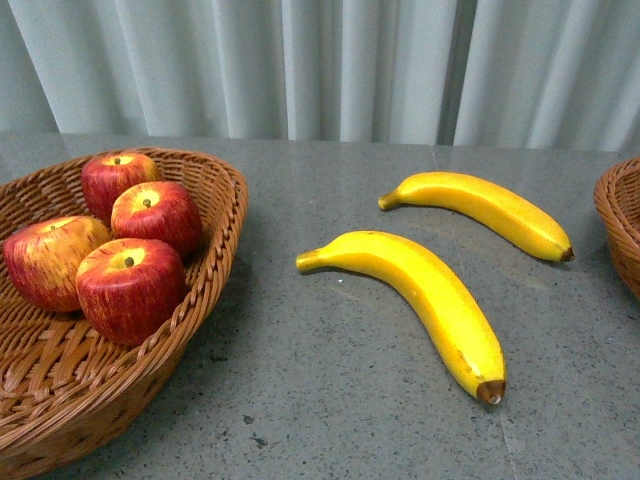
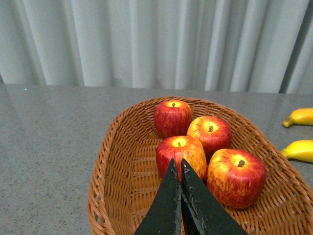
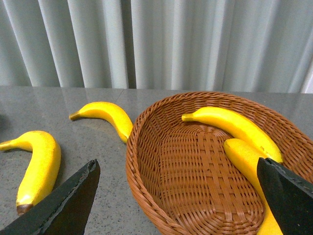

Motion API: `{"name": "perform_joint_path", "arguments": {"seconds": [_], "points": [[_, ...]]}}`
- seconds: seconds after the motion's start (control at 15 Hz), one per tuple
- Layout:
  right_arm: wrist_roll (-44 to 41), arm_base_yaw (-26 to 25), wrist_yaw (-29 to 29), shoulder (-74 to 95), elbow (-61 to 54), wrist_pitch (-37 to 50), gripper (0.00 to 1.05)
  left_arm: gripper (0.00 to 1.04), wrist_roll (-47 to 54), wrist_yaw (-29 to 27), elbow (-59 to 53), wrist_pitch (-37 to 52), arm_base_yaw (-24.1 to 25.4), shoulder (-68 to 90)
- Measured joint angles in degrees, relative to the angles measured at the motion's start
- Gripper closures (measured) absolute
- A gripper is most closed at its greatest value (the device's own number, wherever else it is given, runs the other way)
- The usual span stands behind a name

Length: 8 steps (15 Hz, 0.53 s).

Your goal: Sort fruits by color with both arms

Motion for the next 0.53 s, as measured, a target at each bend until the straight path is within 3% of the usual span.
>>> {"name": "perform_joint_path", "arguments": {"seconds": [0.33,0.47,0.53], "points": [[0.0,0.0,0.0,0.0,0.0,0.0,0.07,1.03,0.0,0.0,-2.3,-2.4,-0.2,-5.3],[0.0,0.0,0.0,0.0,0.0,0.0,0.07,1.03,0.0,0.0,-2.3,-12.1,-0.2,-14.5],[0.0,0.0,0.0,0.0,0.0,0.1,0.07,1.03,0.0,-0.1,-2.1,-12.0,-0.2,-14.4]]}}
